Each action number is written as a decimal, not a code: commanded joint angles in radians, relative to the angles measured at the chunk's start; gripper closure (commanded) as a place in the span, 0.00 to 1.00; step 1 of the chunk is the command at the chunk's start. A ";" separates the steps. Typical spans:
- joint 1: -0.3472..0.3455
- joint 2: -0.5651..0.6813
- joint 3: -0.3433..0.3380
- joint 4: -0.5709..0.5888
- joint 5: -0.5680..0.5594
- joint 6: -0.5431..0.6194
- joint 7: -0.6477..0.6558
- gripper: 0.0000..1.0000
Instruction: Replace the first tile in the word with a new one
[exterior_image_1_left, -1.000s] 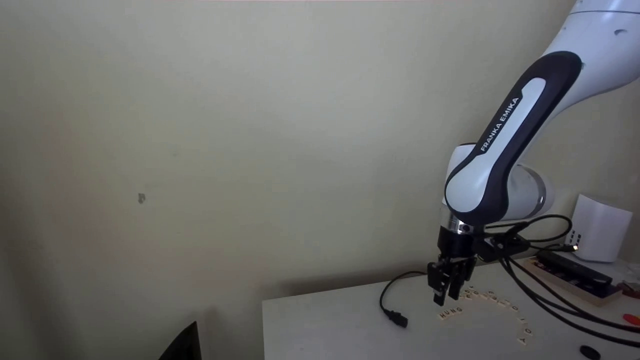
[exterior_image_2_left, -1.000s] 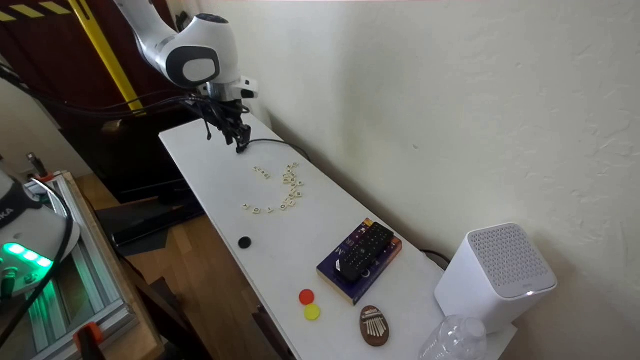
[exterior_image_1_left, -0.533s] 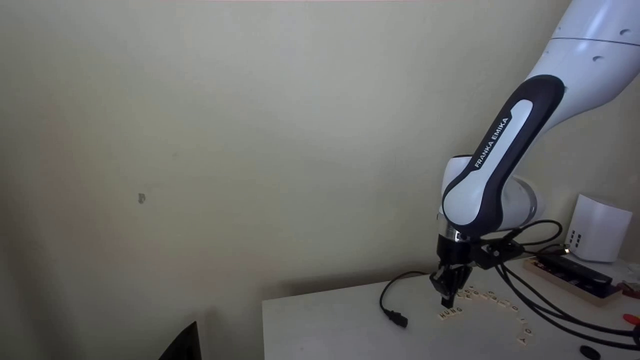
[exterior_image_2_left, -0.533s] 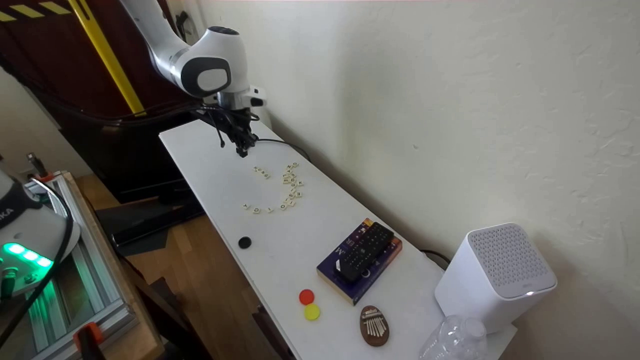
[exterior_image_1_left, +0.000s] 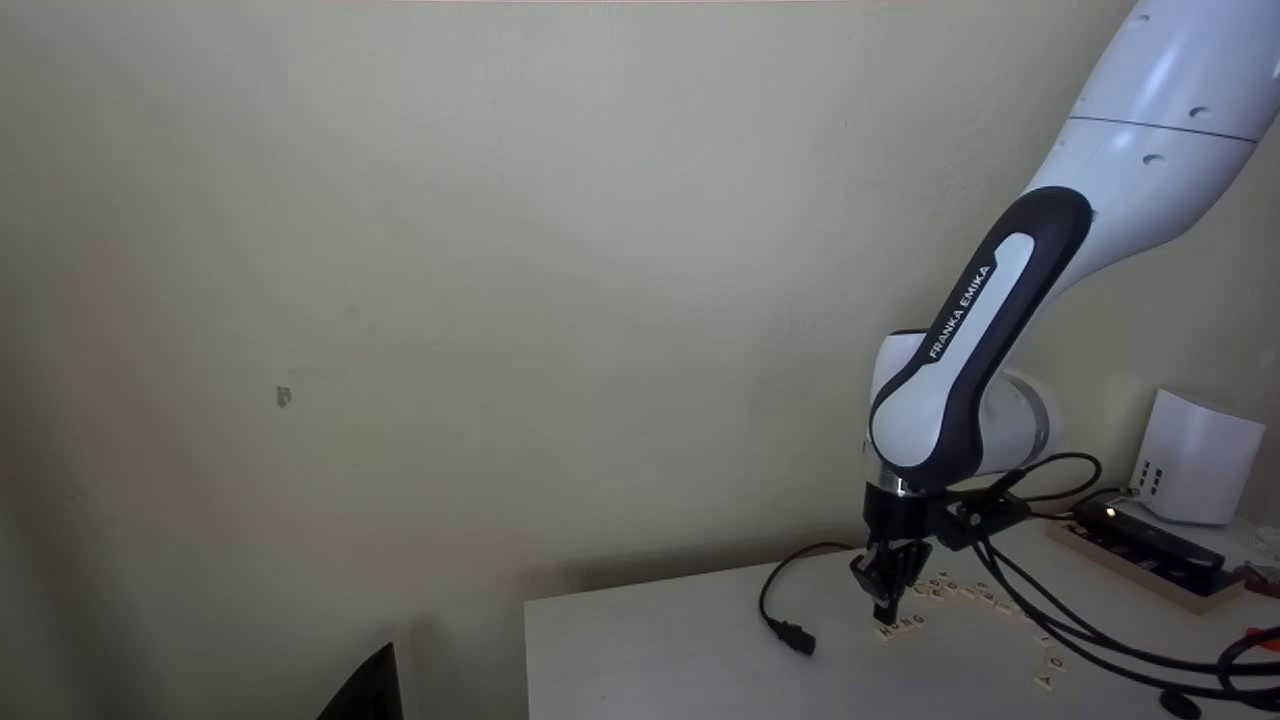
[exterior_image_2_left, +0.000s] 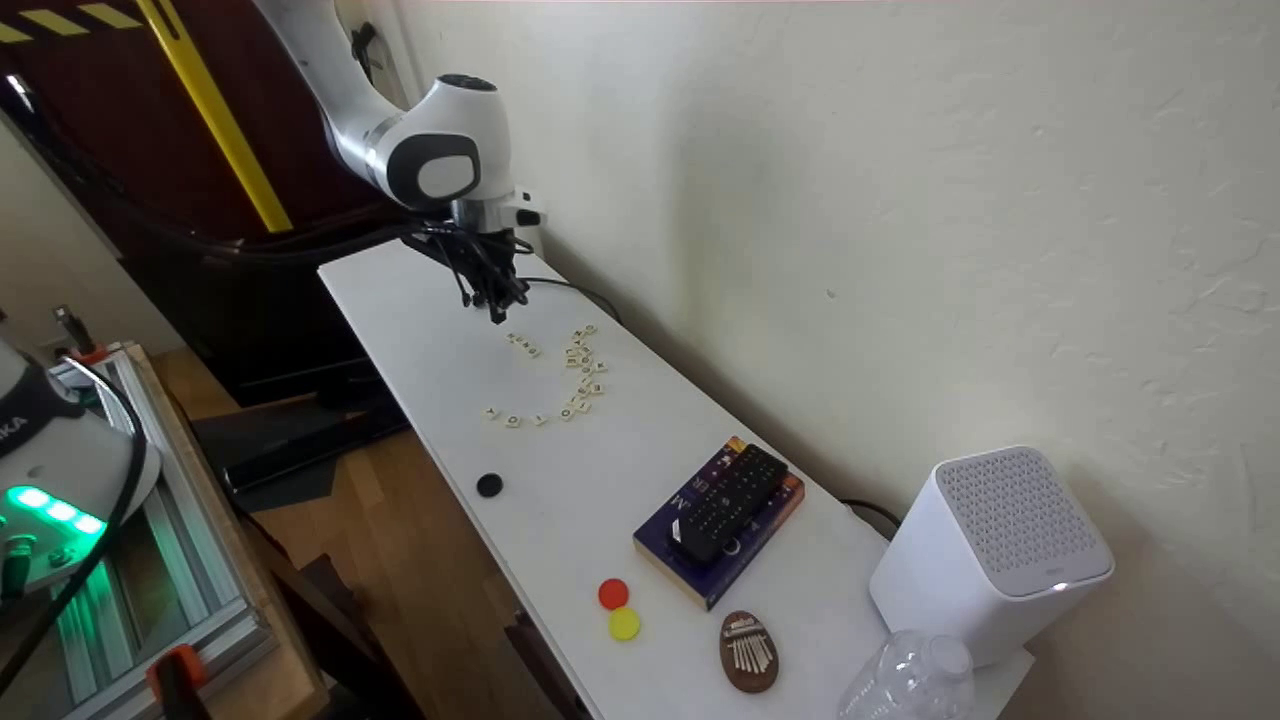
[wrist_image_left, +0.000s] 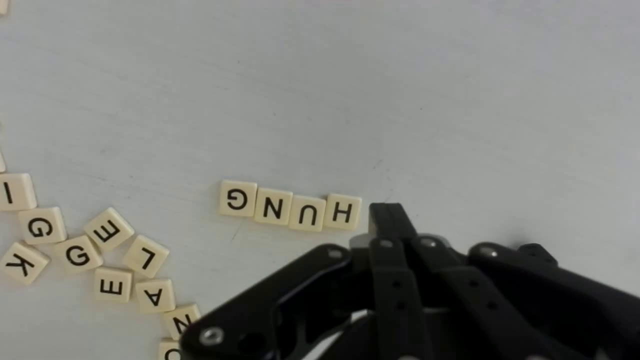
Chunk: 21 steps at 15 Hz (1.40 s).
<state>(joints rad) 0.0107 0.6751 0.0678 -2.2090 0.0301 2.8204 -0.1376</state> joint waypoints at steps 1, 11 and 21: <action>-0.005 0.046 -0.003 0.051 -0.031 -0.031 -0.005 1.00; -0.015 0.088 -0.005 0.069 -0.035 -0.023 -0.006 1.00; -0.014 0.097 -0.001 0.090 -0.040 -0.032 -0.016 1.00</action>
<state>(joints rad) 0.0056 0.7534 0.0599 -2.1486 0.0176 2.8119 -0.1463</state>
